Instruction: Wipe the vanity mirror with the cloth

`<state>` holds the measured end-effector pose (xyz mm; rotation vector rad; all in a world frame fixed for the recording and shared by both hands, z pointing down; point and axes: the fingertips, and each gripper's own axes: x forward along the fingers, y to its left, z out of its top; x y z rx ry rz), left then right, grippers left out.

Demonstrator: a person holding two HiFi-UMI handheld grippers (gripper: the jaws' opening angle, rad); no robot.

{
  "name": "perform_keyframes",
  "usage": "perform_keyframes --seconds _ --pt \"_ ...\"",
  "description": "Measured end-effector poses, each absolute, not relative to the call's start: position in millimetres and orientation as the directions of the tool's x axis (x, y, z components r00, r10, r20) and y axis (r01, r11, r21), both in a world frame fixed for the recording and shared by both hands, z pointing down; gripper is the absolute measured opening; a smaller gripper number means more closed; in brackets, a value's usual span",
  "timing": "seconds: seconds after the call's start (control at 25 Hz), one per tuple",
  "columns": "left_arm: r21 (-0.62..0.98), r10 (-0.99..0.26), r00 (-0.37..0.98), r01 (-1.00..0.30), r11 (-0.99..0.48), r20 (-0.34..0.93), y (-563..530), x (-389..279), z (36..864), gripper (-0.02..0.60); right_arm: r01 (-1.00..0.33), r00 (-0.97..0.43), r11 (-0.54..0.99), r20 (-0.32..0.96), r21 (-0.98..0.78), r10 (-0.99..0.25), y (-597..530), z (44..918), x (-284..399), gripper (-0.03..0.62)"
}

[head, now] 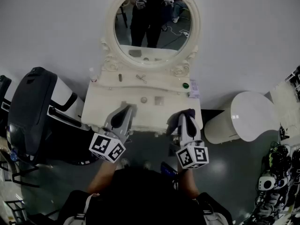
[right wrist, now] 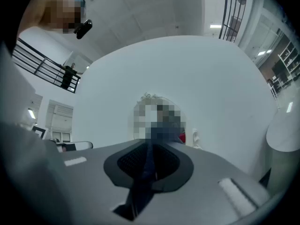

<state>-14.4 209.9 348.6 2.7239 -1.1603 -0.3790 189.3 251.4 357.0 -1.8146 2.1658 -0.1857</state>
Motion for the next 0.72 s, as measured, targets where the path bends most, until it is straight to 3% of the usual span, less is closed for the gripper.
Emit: perform_keyframes --seconds 0.72 --pt "0.242 -0.753 0.645 -0.716 -0.655 -0.129 217 18 358 0.0 -0.916 -0.224 0.252 -0.126 -0.311 -0.967 246 368 206 0.038"
